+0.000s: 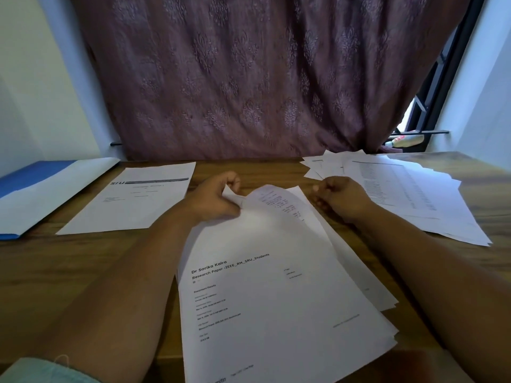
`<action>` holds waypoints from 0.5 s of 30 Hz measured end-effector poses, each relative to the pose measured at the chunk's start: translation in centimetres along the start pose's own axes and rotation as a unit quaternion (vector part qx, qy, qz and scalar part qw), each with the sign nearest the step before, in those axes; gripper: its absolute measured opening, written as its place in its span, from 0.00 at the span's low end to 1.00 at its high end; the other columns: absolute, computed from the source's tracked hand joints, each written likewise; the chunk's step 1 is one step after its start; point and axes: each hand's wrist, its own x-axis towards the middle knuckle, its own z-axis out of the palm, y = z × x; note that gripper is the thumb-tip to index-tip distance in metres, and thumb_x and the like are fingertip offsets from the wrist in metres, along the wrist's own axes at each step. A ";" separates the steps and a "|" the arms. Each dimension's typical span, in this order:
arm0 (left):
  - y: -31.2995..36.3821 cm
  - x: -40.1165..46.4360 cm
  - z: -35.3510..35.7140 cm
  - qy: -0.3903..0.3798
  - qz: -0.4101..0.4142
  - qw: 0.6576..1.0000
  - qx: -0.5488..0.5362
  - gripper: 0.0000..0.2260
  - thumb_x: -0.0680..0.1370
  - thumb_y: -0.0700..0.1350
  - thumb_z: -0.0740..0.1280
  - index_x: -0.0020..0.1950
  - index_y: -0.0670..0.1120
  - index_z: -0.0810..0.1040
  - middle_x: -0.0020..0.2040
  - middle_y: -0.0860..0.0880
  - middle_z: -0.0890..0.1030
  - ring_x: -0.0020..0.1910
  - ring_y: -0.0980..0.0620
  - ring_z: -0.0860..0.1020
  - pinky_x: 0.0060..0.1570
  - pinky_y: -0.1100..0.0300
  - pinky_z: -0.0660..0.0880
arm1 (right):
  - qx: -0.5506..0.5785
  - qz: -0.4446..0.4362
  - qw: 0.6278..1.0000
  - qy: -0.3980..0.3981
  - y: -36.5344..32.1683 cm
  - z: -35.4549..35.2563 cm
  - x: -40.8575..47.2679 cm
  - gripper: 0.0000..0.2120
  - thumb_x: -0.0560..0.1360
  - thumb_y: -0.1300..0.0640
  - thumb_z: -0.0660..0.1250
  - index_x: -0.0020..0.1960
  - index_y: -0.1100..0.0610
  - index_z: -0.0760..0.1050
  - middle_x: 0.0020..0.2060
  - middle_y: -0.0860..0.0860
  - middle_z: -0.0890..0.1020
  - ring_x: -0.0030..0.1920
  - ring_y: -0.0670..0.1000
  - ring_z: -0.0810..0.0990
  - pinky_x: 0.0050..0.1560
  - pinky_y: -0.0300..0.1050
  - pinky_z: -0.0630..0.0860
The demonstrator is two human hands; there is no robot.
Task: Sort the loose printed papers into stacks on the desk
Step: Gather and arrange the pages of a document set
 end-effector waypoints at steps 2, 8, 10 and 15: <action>-0.3 0.0 -0.3 -0.040 -0.012 0.999 -0.006 0.17 0.68 0.27 0.71 0.41 0.51 0.78 0.34 0.61 0.76 0.33 0.64 0.74 0.35 0.67 0.71 | -0.100 -0.004 0.995 -0.004 0.5 0.2 0.4 0.11 0.73 0.45 0.72 0.47 0.52 0.80 0.47 0.47 0.81 0.48 0.50 0.79 0.58 0.45 0.75; -1.3 0.5 0.0 -0.078 -0.017 0.997 -0.016 0.12 0.71 0.27 0.73 0.41 0.45 0.85 0.46 0.50 0.85 0.47 0.53 0.83 0.51 0.62 0.79 | -0.157 -0.070 0.983 -0.059 0.1 1.5 -0.1 0.22 0.66 0.42 0.77 0.53 0.53 0.78 0.45 0.45 0.80 0.38 0.42 0.76 0.36 0.30 0.69; -1.3 0.5 0.1 -0.087 -0.019 0.995 -0.033 0.11 0.71 0.28 0.73 0.39 0.44 0.85 0.44 0.53 0.85 0.46 0.56 0.83 0.49 0.65 0.78 | -0.143 -0.071 0.985 -0.068 0.2 1.5 -0.1 0.21 0.66 0.43 0.77 0.53 0.52 0.77 0.46 0.44 0.79 0.40 0.43 0.77 0.36 0.29 0.68; -1.2 0.7 0.2 -0.098 -0.028 0.994 -0.044 0.12 0.71 0.28 0.72 0.39 0.45 0.85 0.43 0.53 0.86 0.45 0.58 0.83 0.47 0.68 0.76 | -0.122 -0.056 0.988 -0.077 0.2 1.3 0.1 0.23 0.64 0.44 0.79 0.52 0.51 0.74 0.49 0.47 0.79 0.44 0.47 0.79 0.41 0.31 0.72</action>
